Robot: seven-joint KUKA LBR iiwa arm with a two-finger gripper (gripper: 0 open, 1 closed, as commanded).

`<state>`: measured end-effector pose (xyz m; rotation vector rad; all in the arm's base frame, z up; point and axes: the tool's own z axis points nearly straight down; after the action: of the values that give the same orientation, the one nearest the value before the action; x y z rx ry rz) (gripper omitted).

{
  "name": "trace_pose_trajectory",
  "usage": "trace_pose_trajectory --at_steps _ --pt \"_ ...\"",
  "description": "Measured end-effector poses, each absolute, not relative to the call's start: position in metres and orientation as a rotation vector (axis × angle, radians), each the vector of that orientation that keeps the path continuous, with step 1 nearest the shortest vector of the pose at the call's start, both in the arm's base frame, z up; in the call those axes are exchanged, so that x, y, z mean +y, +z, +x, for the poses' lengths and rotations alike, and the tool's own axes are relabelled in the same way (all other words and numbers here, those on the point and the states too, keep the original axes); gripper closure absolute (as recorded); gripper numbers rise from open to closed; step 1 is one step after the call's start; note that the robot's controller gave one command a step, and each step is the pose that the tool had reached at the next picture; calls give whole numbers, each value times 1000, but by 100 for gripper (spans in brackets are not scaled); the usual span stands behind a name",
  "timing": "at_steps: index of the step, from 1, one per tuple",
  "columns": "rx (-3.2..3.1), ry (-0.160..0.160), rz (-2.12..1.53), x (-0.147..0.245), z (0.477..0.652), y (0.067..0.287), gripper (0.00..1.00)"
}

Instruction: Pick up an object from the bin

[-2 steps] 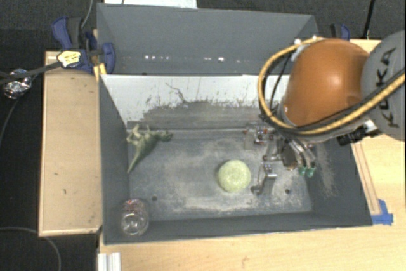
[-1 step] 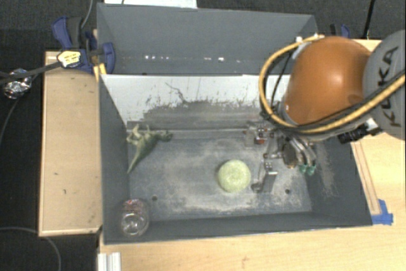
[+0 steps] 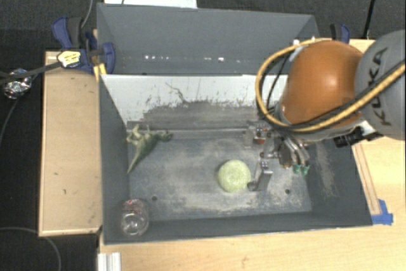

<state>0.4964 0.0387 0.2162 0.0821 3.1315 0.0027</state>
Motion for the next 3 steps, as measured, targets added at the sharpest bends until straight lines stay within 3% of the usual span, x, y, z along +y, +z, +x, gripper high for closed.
trace_pose_trajectory --at_steps 1,2,3 --pt "3137 1 144 43 516 175 0" --pt "3118 1 -256 40 522 131 0" --pt "3118 1 -361 39 525 98 0"
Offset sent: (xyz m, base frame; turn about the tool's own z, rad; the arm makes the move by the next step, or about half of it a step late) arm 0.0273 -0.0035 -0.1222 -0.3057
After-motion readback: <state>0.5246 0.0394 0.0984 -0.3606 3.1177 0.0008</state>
